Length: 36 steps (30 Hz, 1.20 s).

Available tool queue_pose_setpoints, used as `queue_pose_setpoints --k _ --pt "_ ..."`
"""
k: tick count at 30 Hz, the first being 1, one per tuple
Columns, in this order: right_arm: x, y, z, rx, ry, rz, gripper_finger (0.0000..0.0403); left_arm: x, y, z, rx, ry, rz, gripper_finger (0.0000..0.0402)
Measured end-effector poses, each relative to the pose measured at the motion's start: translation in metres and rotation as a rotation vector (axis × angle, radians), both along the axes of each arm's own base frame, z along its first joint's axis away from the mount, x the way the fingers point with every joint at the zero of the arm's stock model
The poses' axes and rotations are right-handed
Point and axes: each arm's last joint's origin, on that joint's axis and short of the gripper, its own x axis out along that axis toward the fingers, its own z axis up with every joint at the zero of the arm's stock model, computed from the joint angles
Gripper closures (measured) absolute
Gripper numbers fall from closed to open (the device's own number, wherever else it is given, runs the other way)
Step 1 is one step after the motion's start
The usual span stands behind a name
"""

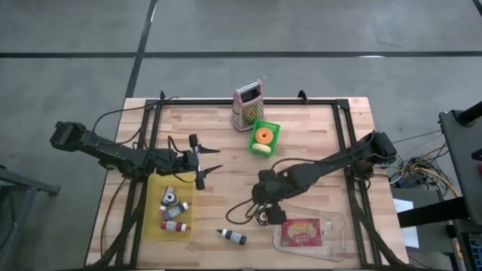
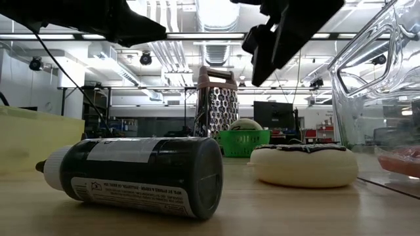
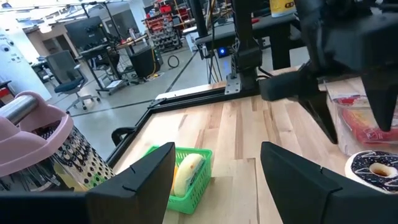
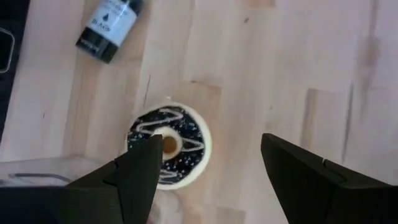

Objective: Pick & Place Food Item
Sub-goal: Put the black donut into the green bin

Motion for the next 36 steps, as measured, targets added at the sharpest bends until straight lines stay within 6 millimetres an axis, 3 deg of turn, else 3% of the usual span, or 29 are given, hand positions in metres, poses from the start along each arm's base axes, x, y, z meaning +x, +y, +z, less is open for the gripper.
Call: queue_pose_setpoints --k 12,25,36 --pt "0.018 0.015 -0.022 0.052 0.080 0.045 0.0137 0.000 0.000 0.000 -0.001 -0.004 0.001 0.0161" --pt "0.033 0.021 -0.065 -0.010 0.268 0.074 0.0138 0.000 0.000 0.000 0.000 -0.003 0.003 0.0161" --pt "0.037 0.021 -0.069 -0.083 0.266 0.074 0.0143 0.000 0.000 0.000 0.000 -0.003 0.004 0.0161"
